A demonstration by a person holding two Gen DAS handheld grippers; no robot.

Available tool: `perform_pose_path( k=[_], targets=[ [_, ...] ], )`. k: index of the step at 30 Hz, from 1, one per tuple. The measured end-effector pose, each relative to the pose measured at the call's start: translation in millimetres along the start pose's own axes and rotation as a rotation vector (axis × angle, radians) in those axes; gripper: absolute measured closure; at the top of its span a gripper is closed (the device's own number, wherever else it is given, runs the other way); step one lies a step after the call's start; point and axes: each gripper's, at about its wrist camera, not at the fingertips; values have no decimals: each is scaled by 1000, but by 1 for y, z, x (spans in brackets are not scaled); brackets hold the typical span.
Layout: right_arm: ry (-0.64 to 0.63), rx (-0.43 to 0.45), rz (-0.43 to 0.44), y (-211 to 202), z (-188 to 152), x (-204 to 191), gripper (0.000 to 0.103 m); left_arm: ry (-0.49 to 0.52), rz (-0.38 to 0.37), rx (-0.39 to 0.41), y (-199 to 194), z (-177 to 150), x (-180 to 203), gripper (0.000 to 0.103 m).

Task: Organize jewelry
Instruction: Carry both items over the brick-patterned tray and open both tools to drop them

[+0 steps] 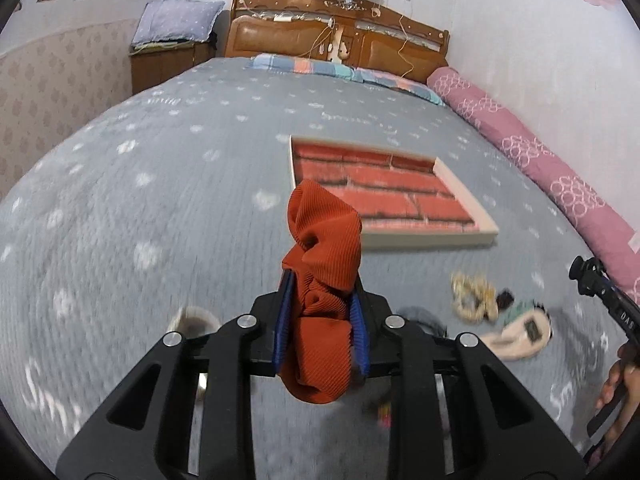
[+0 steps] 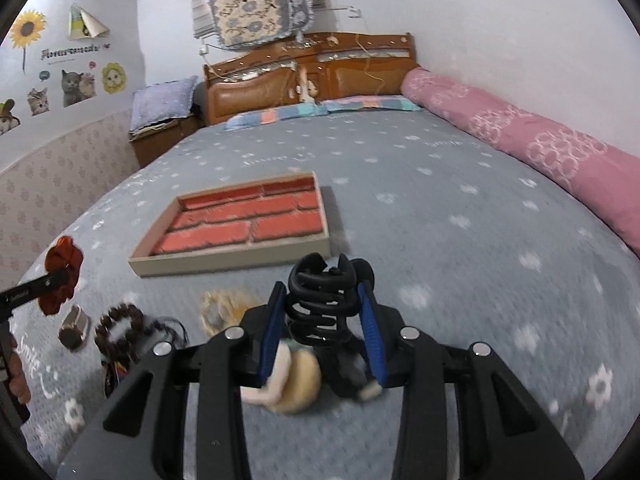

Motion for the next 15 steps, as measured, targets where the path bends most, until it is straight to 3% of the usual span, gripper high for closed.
perform_pose_path(
  k=[9, 15],
  targets=[
    [-46, 11, 98, 72, 43, -35, 66, -8, -77, 18, 57, 48, 20, 78],
    [-71, -25, 147, 151, 62, -58, 66, 44, -57, -5, 126, 68, 42, 78]
  ],
)
Point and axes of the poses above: each gripper's, at about its wrist camera, not at the fingertips, and y roughly the way its jaws point, x to its right, z to its top, and after that the axes turned 14 degrees about x, right-handed
